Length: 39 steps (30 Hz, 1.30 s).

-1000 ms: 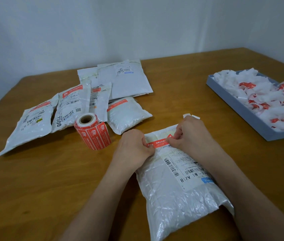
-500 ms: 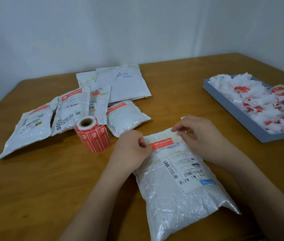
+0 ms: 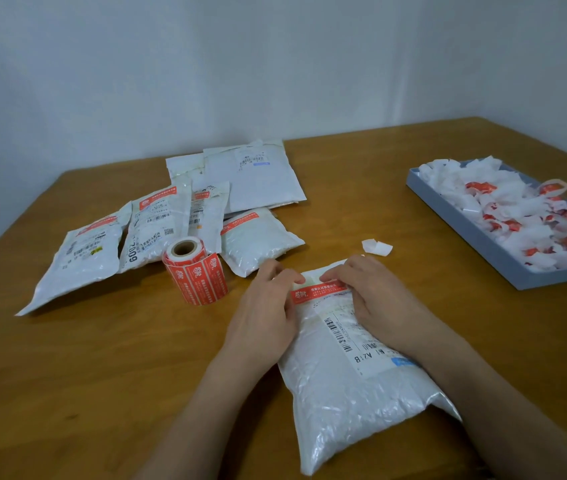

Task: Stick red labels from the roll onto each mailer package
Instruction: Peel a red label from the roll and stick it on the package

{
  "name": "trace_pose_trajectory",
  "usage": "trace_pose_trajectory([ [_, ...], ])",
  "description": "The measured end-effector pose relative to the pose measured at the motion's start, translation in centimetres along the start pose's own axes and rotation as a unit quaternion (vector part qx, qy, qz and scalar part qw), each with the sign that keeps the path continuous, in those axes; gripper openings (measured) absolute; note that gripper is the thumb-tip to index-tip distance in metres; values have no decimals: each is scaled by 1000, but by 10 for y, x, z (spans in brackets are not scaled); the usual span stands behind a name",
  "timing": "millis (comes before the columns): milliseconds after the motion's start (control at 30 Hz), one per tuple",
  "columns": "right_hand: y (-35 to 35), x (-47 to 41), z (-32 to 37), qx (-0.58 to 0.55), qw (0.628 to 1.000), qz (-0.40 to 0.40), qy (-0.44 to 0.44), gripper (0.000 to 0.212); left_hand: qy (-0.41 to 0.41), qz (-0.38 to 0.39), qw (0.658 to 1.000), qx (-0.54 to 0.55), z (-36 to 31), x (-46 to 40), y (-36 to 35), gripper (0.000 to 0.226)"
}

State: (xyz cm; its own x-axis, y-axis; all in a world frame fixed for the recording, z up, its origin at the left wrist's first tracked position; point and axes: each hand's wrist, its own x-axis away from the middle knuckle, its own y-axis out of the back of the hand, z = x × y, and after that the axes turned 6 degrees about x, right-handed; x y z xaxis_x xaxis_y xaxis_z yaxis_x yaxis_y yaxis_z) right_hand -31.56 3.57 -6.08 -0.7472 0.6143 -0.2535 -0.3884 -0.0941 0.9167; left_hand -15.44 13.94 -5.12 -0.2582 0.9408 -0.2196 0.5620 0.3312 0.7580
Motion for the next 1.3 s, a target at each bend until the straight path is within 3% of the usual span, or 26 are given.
trace_pose_trajectory([
  [400, -7, -3, -3, 19, 999, 14, 21, 69, -68, 8, 998, 7, 7, -2, -10, 29],
  [900, 6, 0, 16, 175, 983, 30, -34, 64, -57, 50, 994, -77, 1, -3, -10, 43],
  [1300, 6, -2, 22, 206, 976, 9, -67, 51, -11, 40, 989, -141, -6, 2, -10, 42],
])
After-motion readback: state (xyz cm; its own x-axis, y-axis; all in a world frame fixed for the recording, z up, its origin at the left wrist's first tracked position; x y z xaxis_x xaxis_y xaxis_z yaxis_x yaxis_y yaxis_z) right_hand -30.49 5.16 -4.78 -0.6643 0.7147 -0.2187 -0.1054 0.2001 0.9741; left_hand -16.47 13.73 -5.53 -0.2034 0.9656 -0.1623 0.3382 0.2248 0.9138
